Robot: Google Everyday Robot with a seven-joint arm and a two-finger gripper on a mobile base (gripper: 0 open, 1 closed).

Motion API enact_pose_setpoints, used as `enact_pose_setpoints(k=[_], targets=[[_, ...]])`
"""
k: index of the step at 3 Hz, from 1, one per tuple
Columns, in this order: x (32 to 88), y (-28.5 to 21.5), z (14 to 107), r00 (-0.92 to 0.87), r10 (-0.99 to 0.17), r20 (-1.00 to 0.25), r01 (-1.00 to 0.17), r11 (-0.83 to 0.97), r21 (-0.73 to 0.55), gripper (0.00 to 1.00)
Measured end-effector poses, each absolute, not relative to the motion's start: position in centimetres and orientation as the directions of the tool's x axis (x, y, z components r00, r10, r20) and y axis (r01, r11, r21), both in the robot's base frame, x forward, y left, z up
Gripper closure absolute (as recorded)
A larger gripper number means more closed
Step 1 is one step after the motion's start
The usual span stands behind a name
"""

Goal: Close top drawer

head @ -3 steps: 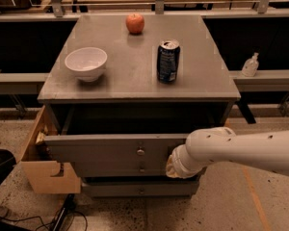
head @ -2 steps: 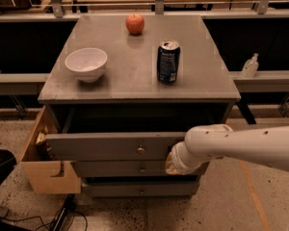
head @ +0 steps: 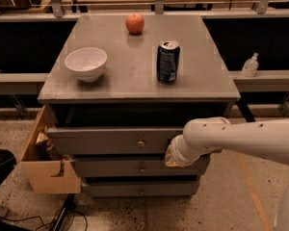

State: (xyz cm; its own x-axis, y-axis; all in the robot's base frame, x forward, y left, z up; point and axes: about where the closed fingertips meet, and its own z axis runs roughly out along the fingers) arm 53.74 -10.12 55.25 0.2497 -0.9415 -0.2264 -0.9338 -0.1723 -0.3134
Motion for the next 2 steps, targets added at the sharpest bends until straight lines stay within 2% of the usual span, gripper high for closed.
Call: enact_pose_setpoints(k=[2], targets=[[56.9,-10.9,56.2,0.254,-0.943,-0.216,-0.924,-0.170,-0.343,1.00]])
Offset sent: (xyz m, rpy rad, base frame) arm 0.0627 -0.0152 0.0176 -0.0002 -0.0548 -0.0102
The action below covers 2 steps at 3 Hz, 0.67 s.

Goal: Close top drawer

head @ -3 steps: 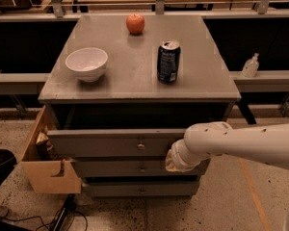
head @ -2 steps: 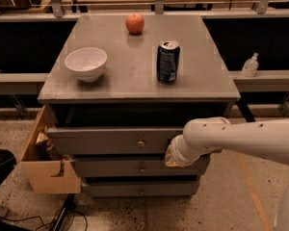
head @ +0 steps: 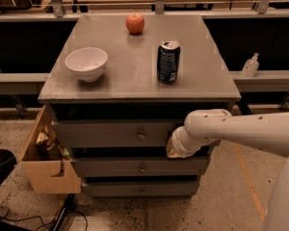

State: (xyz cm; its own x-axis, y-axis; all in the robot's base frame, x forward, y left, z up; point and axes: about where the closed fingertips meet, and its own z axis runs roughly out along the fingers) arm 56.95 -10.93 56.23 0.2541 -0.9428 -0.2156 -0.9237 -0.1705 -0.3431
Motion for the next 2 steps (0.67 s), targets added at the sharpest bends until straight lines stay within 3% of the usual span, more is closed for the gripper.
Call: enact_pose_setpoints(k=[2], targets=[[56.58,-11.08,56.41,0.243,-0.947,-0.209,-0.926,-0.163,-0.340,1.00]])
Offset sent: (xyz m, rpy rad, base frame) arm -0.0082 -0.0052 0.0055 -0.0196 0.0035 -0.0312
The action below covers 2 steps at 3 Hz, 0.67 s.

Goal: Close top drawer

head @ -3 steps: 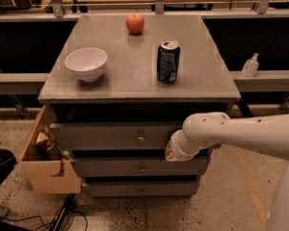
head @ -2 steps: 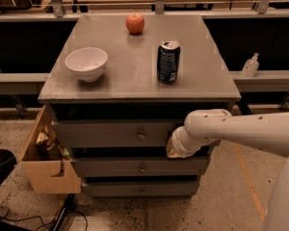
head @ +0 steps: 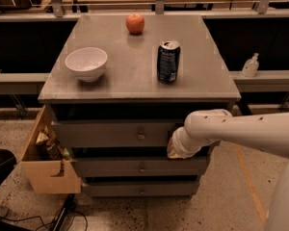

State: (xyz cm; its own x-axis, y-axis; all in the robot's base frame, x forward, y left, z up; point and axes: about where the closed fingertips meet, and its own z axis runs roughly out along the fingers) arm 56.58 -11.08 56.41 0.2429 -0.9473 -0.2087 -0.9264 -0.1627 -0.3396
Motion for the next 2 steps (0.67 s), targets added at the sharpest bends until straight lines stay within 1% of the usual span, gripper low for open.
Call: enact_pose_setpoints(k=[1,2], targets=[[53.9,-12.2,58.4,0.218,-0.951,-0.218,-0.934,-0.139,-0.328,1.00],[50.4,-14.5,61.6,0.175,-0.959,-0.222,-0.940,-0.096,-0.327,1.00]])
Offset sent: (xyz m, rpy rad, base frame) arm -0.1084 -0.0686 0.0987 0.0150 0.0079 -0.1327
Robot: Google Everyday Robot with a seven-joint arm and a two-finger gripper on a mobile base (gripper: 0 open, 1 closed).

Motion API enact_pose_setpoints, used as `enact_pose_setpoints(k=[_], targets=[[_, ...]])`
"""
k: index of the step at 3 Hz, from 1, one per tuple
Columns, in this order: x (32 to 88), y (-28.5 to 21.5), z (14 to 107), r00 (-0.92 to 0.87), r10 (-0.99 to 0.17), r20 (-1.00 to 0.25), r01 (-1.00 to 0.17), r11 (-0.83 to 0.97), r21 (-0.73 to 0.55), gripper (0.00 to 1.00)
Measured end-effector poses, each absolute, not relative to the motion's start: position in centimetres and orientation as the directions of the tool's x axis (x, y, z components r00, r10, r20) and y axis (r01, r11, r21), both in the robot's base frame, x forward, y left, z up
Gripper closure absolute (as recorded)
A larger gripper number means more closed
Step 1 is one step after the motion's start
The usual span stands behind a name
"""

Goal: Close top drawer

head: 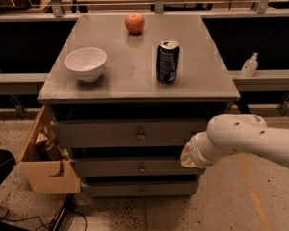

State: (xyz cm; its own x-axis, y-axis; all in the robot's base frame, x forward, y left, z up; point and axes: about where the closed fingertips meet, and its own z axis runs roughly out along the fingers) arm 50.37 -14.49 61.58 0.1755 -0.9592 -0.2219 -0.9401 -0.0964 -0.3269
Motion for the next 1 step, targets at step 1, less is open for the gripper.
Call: enact_pose_setpoints(k=[1], targets=[[47.04,-17.88,65.53,0.118,-0.969,-0.217,-0.935,-0.036,-0.352,1.00]])
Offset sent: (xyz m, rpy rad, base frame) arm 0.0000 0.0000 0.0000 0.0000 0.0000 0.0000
